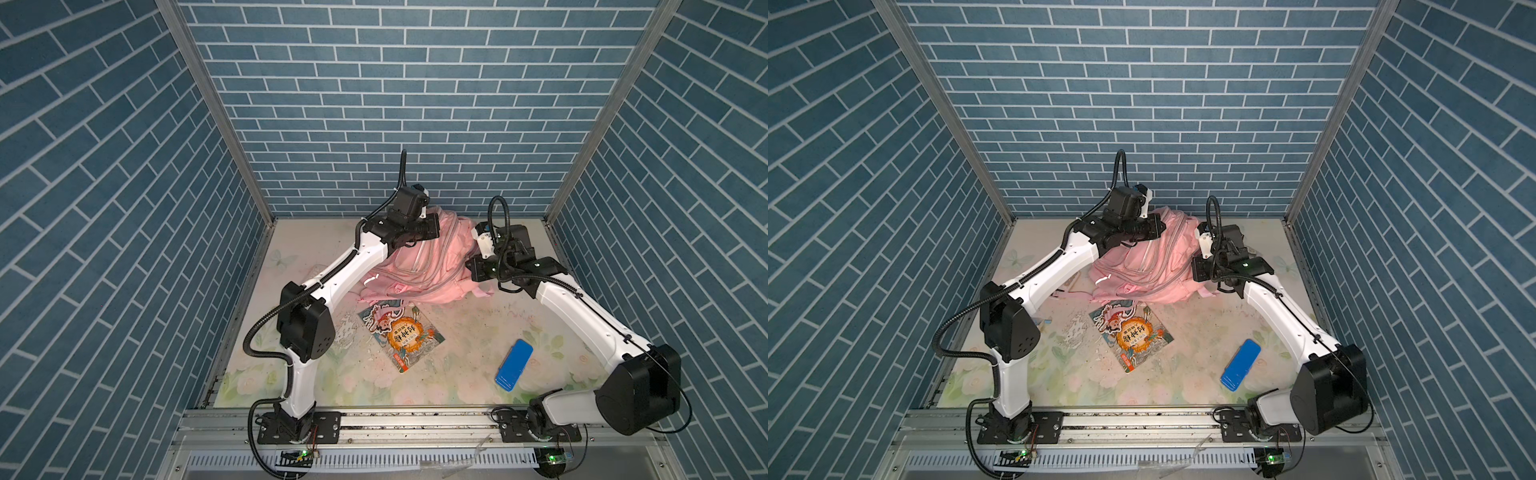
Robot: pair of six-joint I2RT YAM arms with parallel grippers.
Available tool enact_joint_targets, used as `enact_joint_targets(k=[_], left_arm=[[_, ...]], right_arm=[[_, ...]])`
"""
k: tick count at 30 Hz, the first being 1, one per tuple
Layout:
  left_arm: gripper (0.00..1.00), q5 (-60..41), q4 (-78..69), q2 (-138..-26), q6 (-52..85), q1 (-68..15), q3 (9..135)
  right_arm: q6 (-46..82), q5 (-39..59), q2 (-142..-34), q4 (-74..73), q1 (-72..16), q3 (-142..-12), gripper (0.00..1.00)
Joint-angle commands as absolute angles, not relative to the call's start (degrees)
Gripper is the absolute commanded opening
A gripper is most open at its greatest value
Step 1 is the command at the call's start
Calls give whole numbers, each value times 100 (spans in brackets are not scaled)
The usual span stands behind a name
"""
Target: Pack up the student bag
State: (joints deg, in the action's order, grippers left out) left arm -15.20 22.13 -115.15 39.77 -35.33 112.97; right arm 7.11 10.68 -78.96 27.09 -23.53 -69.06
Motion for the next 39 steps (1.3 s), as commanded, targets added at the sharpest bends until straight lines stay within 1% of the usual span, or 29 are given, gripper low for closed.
enact_joint_targets(k=[1, 6, 10, 14, 17, 22, 25, 28, 31, 35, 38, 39], left_arm=[[0, -2056, 638, -11514, 4950, -3438, 11453], [0, -1548, 417, -11605, 5150, -3417, 11618], [0, -1098, 414, -11646, 5230, -3479, 11749], [0, -646, 483, -11728, 5242, -3594, 11958], [0, -334, 395, -11781, 5387, -3665, 12011], [0, 292, 560, -11857, 5336, -3784, 12320], [0, 507, 622, -11882, 5285, -3820, 12460], [0, 404, 816, -11918, 4990, -3830, 12619], [0, 32, 1240, -11901, 4373, -3790, 12676], [0, -715, 1995, -11858, 3377, -3728, 12505], [0, -1221, 2367, -11838, 2914, -3681, 12353], [0, -1254, 2528, -11868, 2787, -3675, 12372]], right_arm=[[378, 1054, -7688, 2763, -2487, -6876, 0], [90, 1368, -7303, 2174, -3111, -6342, 0], [204, 1670, -7352, 2085, -3271, -6306, 0], [360, 1731, -7507, 2077, -3492, -6346, 0], [815, 1584, -7707, 1834, -3678, -6321, 0], [1845, 779, -7910, 1095, -4012, -6097, 0], [2338, 857, -7923, 659, -4026, -5956, 0], [2213, 1142, -7830, 536, -4024, -5859, 0], [1689, 1218, -7546, 798, -3960, -5702, 0], [994, 1934, -6975, 841, -3593, -5238, 0], [756, 2310, -6560, 611, -3238, -4857, 0], [696, 2397, -6446, 564, -3113, -4772, 0]])
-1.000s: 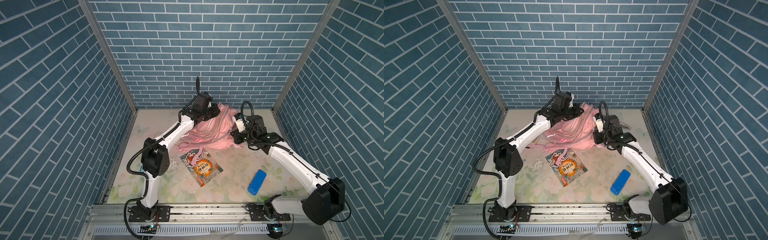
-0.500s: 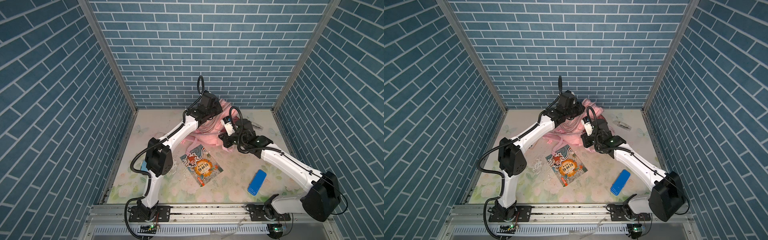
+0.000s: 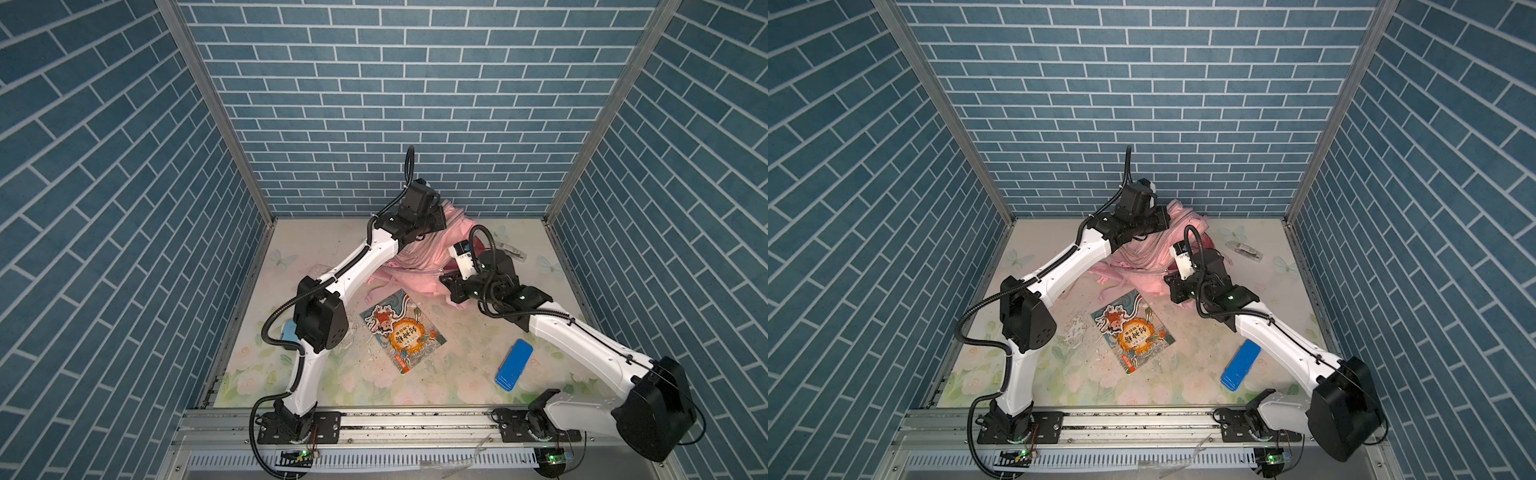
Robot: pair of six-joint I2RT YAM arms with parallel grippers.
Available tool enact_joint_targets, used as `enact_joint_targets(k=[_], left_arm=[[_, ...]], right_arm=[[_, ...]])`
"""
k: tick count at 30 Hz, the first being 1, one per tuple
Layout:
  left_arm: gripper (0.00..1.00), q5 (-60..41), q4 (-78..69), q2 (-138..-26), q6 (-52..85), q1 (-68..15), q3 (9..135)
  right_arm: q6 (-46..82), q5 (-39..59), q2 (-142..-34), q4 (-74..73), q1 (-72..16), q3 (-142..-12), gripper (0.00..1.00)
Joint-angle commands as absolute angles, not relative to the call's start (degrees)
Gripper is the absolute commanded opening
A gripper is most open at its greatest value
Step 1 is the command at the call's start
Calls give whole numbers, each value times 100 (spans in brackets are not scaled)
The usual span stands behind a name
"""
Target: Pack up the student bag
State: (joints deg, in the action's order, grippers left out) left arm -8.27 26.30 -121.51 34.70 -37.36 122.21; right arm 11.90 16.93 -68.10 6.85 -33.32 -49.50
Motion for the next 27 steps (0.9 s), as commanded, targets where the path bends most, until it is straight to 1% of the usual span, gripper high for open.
enact_joint_targets(k=[1, 2, 3, 4, 5, 6, 9, 11, 13, 17, 22, 24, 27], left_arm=[[0, -1344, 2621, -11897, 2606, -3677, 12383], [0, -1451, 2740, -11948, 2452, -3683, 12403], [12, -1608, 2842, -12004, 2283, -3675, 12433], [26, -1817, 2915, -12075, 2098, -3674, 12485], [36, -1926, 3048, -12139, 1901, -3680, 12570], [42, -1963, 3226, -12201, 1710, -3673, 12676], [54, -1884, 3802, -12300, 870, -3652, 12926], [57, -1743, 4154, -12261, 321, -3653, 12918], [57, -1688, 4334, -12092, -240, -3672, 12609], [57, -1541, 4148, -11488, -1100, -3833, 11303], [61, -1572, 3366, -10817, -1327, -3927, 9923], [64, -1483, 3274, -10768, -1387, -3993, 9750], [65, -1584, 3197, -10861, -1456, -4132, 9696]], right_arm=[[627, 2467, -6374, 554, -3027, -4724, 0], [538, 2531, -6319, 580, -2940, -4695, 0], [466, 2544, -6280, 642, -2874, -4685, 0], [410, 2576, -6267, 719, -2821, -4685, 0], [341, 2616, -6261, 790, -2765, -4680, 0], [286, 2619, -6257, 865, -2722, -4669, 0], [179, 2607, -6249, 1032, -2624, -4646, 0], [163, 2636, -6191, 1020, -2538, -4585, 0], [143, 2663, -6122, 977, -2473, -4516, 0], [108, 2782, -6063, 973, -2356, -4465, 0], [44, 2794, -6090, 1103, -2310, -4515, 0], [34, 2809, -6095, 1123, -2308, -4543, 0], [32, 2822, -6108, 1137, -2303, -4566, 0]])
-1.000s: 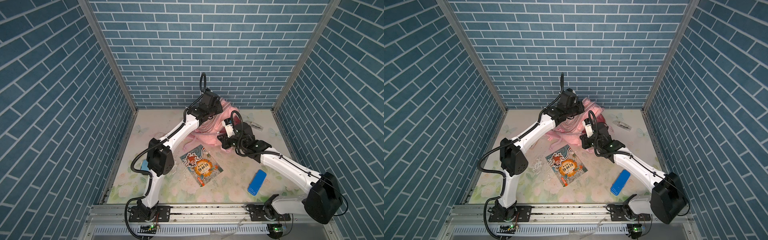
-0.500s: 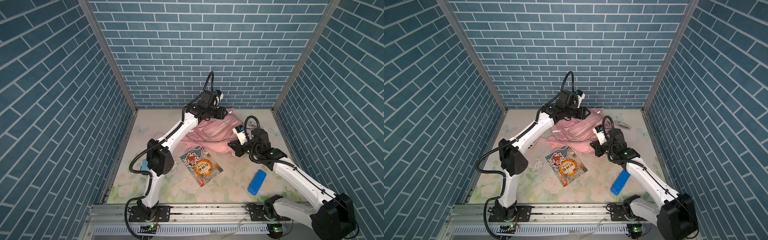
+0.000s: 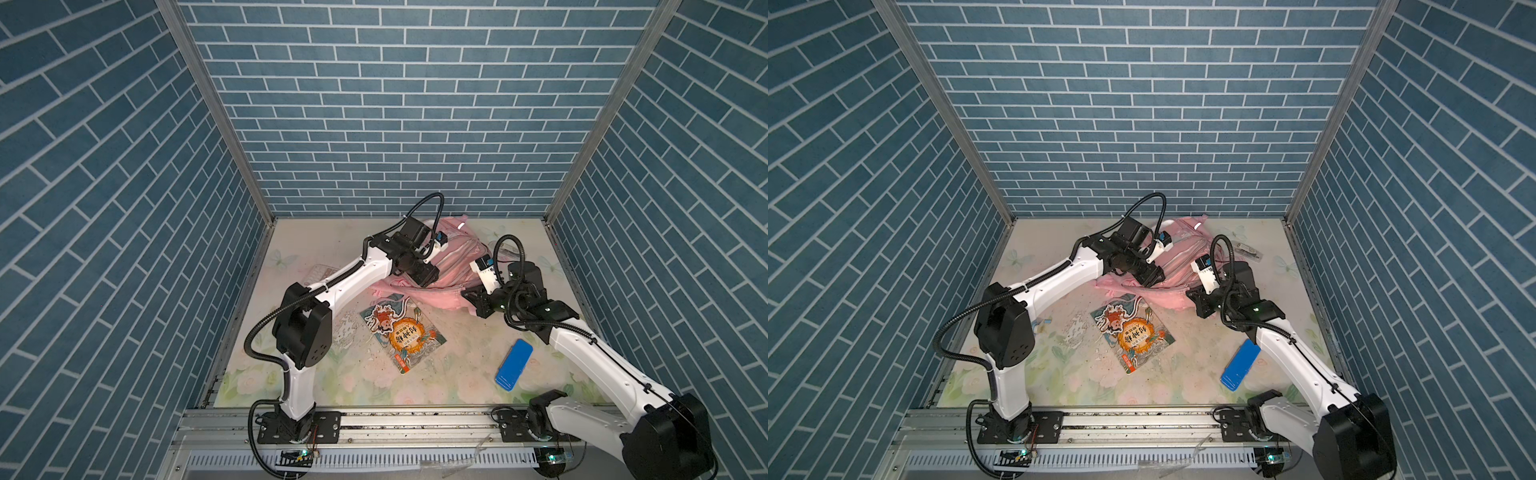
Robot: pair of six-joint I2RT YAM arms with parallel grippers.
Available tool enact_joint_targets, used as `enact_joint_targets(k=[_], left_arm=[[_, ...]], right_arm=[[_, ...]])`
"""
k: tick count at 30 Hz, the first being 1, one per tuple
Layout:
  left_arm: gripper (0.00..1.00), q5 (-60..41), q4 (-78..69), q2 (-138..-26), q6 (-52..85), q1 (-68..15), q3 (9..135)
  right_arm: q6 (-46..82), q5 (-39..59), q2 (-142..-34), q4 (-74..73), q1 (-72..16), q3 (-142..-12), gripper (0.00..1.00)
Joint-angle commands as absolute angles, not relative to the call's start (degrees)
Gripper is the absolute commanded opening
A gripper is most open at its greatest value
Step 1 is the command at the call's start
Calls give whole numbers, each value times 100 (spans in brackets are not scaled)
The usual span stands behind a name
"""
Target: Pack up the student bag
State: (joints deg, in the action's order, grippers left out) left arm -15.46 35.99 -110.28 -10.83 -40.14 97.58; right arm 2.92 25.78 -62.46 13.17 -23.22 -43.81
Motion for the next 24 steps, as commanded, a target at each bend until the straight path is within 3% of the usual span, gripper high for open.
enact_joint_targets(k=[1, 13, 15, 17, 19, 20, 24], left_arm=[[65, -1582, 3139, -10880, -1472, -4166, 9664], [64, -297, 2754, -11433, -1111, -4404, 9793], [50, -349, 2744, -11451, -922, -4405, 9789], [23, -313, 2970, -11567, -556, -4388, 10003], [6, -310, 3409, -11778, -148, -4344, 10456], [0, -333, 3499, -11848, 24, -4340, 10605], [0, -548, 3232, -11770, 708, -4336, 10712]], right_arm=[[35, 2821, -6116, 1146, -2303, -4575, 0], [77, 2334, -6097, 1531, -2307, -4721, 0], [86, 2148, -6125, 1685, -2299, -4812, 0], [119, 1850, -6201, 1845, -2295, -4937, 0], [284, 1425, -6322, 2092, -2294, -5141, 0], [386, 1247, -6372, 2233, -2295, -5249, 0], [633, 1335, -6361, 2297, -2329, -5370, 0]])
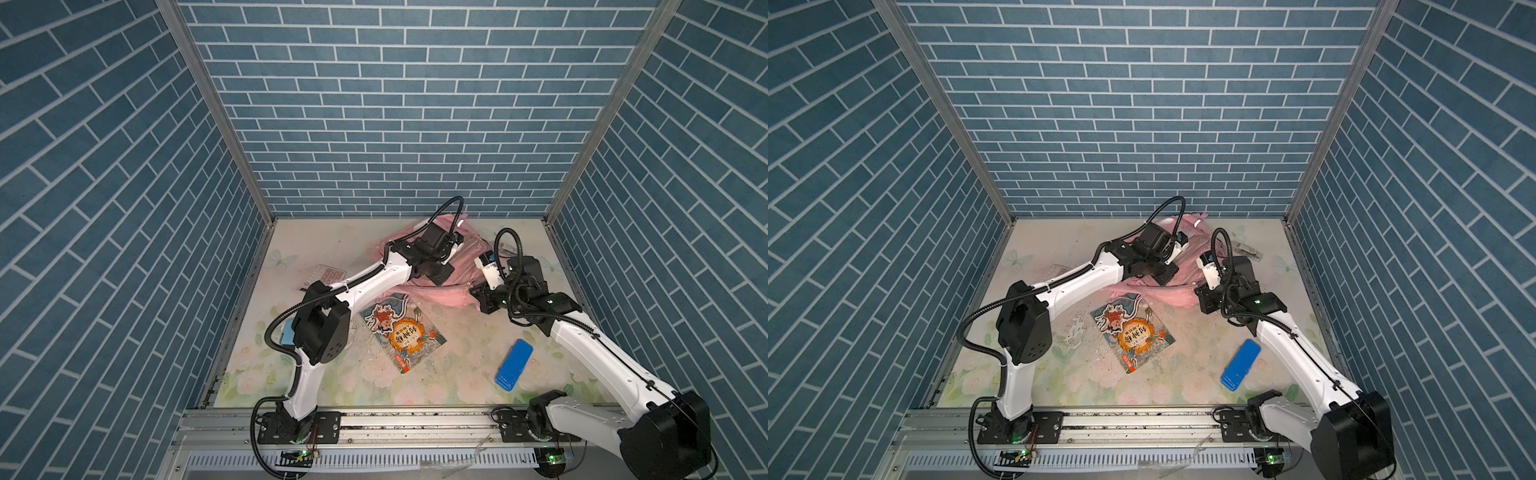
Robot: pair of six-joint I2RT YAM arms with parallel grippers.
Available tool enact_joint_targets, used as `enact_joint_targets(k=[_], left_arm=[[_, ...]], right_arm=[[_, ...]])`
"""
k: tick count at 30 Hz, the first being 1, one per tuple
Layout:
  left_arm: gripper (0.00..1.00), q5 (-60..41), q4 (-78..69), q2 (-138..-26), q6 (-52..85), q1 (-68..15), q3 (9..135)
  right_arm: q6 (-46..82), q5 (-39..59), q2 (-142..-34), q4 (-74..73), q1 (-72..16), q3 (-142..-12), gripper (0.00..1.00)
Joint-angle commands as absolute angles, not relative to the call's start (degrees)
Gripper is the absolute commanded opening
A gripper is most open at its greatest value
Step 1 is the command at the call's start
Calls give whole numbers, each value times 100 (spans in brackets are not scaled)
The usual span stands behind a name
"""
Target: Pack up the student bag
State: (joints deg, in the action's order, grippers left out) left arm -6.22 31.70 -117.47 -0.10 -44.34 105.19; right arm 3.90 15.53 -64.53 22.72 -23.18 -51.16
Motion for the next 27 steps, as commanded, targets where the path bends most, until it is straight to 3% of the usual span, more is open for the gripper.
enact_joint_targets(k=[1, 7, 15, 21, 27], left_arm=[[0, -576, 3172, -11752, 936, -4316, 10774], [0, -712, 2983, -11823, 2221, -4136, 11399], [0, -534, 2937, -12085, 2948, -4154, 12379], [0, -587, 2807, -11979, 3304, -4155, 12531], [0, -950, 2892, -11534, 3519, -3921, 12502]], right_arm=[[795, 1173, -6314, 2265, -2381, -5370, 0], [809, 490, -5925, 1656, -3229, -5083, 0], [1292, 1876, -6108, 944, -3355, -4890, 0], [1637, 681, -6482, 790, -3443, -4774, 0], [790, -416, -6472, 130, -3367, -4653, 0]])
